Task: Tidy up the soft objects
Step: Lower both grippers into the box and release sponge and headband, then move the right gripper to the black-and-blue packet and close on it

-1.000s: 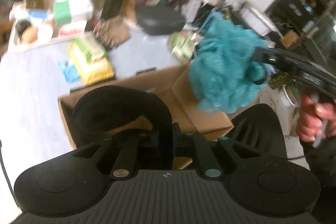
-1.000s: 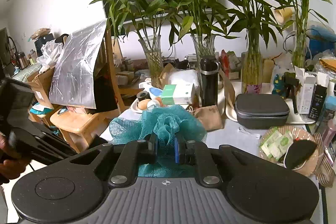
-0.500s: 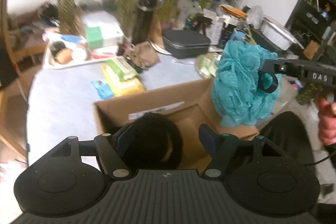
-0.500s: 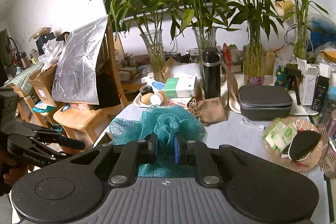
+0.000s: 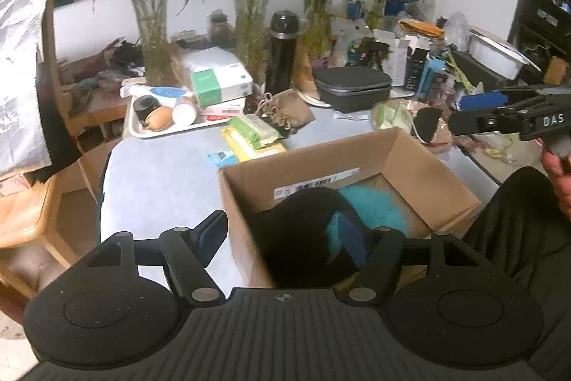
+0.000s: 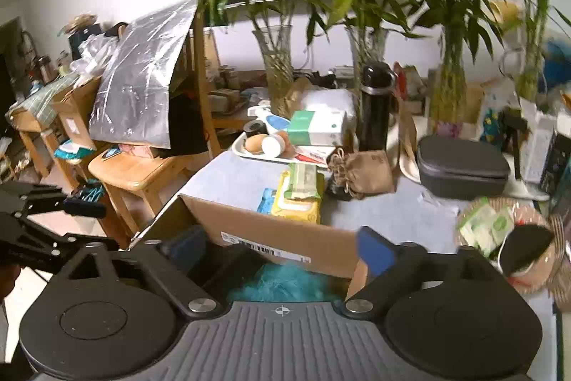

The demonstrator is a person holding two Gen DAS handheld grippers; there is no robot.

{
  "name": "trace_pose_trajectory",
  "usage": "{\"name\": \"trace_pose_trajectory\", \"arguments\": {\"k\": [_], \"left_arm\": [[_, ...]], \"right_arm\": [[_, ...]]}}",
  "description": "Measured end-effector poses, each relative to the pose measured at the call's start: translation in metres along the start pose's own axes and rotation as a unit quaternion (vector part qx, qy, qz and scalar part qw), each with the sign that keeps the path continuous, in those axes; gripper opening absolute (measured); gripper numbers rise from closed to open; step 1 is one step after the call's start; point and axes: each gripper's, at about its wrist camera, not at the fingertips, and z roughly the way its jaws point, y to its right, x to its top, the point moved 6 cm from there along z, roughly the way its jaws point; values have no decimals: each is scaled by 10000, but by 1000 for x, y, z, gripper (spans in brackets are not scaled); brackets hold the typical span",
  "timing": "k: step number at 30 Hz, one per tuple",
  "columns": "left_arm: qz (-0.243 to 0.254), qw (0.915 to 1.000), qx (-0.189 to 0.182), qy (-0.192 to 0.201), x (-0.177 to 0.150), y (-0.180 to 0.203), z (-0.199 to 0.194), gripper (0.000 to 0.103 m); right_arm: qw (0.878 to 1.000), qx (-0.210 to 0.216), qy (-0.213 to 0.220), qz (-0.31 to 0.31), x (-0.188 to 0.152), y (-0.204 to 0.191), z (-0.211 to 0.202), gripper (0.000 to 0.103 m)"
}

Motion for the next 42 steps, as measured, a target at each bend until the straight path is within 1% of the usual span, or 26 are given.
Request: {"name": "trace_pose_trajectory", "arguments": {"k": [1,5,10,18,22,30,34,39,42], "left_arm": [[-30,10000,17,-9,-1,-2,0,68],[-165,9998,119,-50,-6,-11,1,68],[-290,9994,148,-79,-11,-17,3,68],[-287,9993,190,-155,-16,-19,6,68],[-329,9991,189,-199,-19,-21,8,68],[-295,9993,171,-159,-18,-16,10,68],[-298,9993,210,-123,-17,-15,13,74],[-311,9992,201,-117,-16,-16,15,75],[-308,9993,201,-76,-13,-15,18,75]], "right_arm": [[10000,-18,-20,25,-2,1,0,103],[9997,-141,-212,20,-11,7,3,103],[9989,-224,-415,49,-24,13,6,103],[9964,-428,-693,217,-40,23,11,103],[9955,-463,-772,296,-47,28,12,103],[9950,-523,-795,314,-46,31,14,103],[9940,-588,-852,340,-45,33,17,103],[9939,-609,-896,204,-40,34,22,103],[9938,-636,-875,251,-36,39,25,103]]}}
